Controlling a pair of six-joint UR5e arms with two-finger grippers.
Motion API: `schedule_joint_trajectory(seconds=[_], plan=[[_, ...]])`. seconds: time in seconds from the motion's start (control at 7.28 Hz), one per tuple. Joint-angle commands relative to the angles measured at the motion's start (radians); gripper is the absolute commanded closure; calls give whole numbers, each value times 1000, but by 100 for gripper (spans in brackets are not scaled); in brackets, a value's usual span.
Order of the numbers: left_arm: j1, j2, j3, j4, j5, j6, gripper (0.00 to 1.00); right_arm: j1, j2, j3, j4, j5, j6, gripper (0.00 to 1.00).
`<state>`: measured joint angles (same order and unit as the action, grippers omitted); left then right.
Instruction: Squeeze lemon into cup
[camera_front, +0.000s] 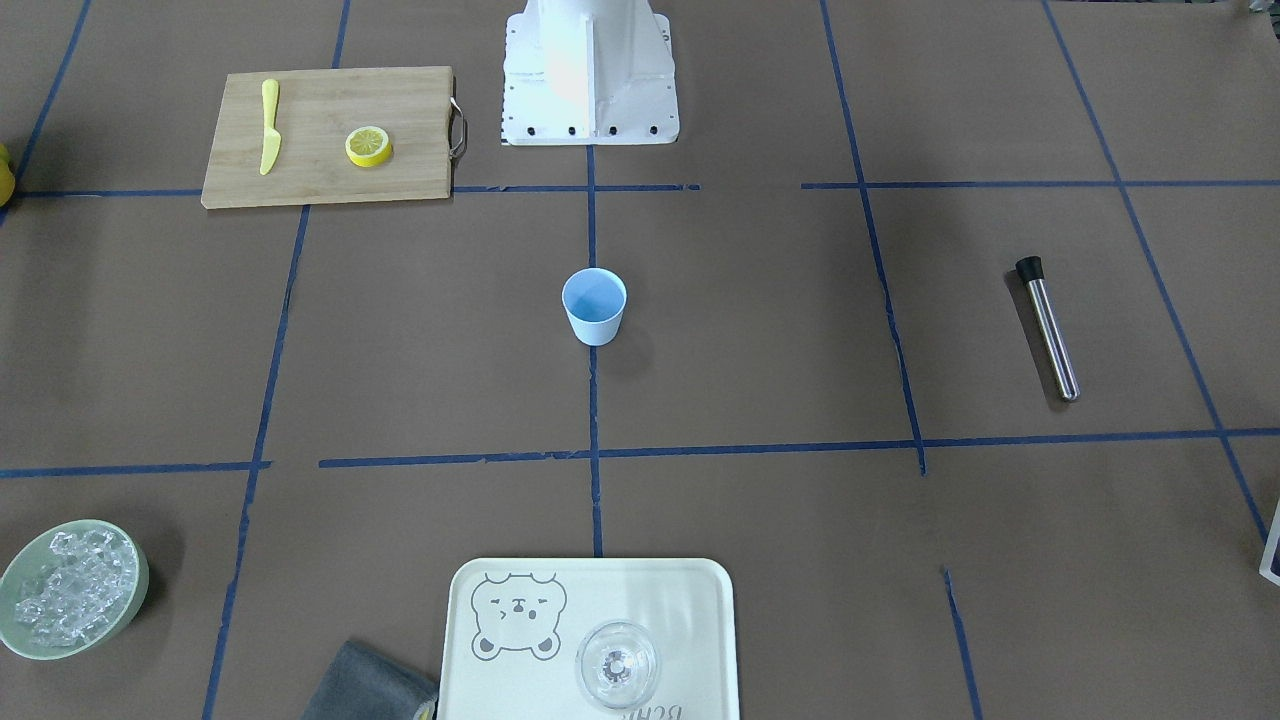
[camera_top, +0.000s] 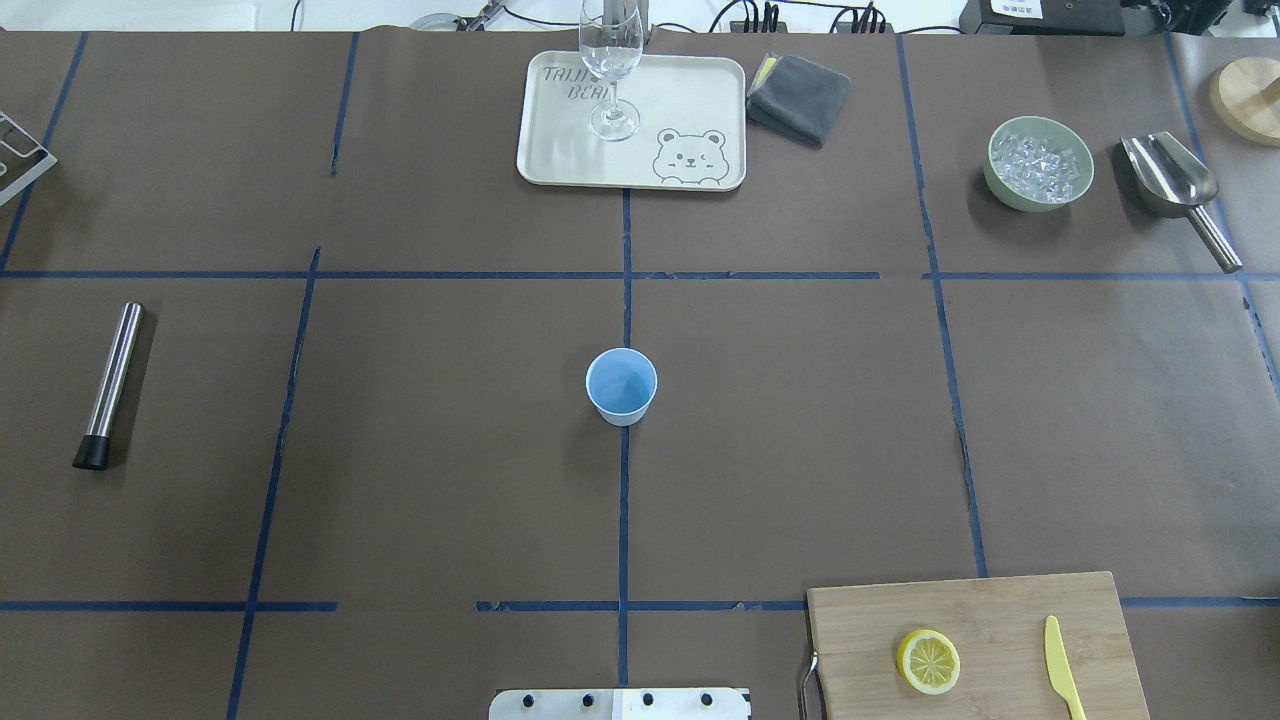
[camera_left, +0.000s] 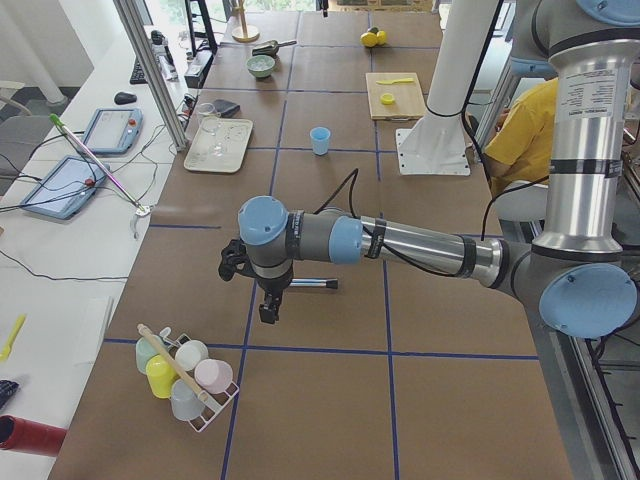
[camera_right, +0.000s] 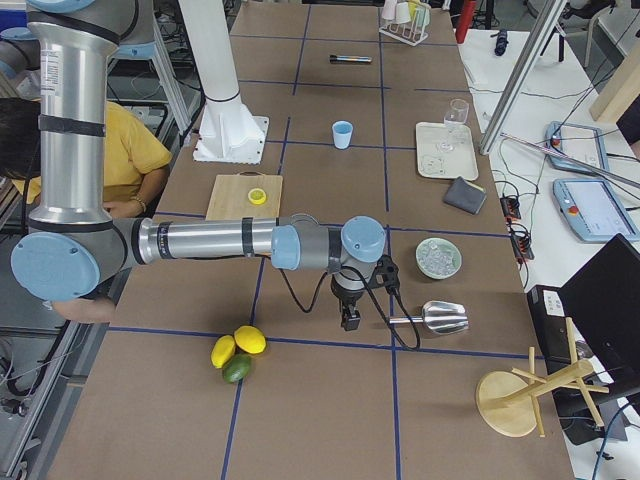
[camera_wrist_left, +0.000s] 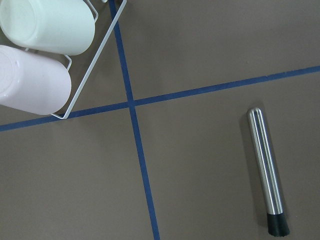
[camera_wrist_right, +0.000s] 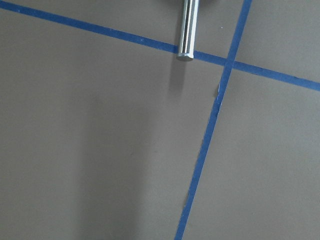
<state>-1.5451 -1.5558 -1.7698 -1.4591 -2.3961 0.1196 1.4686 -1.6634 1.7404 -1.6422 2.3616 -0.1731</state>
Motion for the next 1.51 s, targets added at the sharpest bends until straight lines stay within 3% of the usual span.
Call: schedule_joint_trajectory(seconds=[0.0,0.41,0.69,1.37], plan=[[-1,-13,-26,20,3,5,0,3,-1,5,1,-1,0,0],[-1,-1,-23,16,8,5,0,1,7,17,8,5,110,0],[-1,-6,-19,14,9,3,0,1,-25,-1,161,1,106,0],[-1,-6,-23,11,6,2,0,-2,-48,-1,211,1,106,0]])
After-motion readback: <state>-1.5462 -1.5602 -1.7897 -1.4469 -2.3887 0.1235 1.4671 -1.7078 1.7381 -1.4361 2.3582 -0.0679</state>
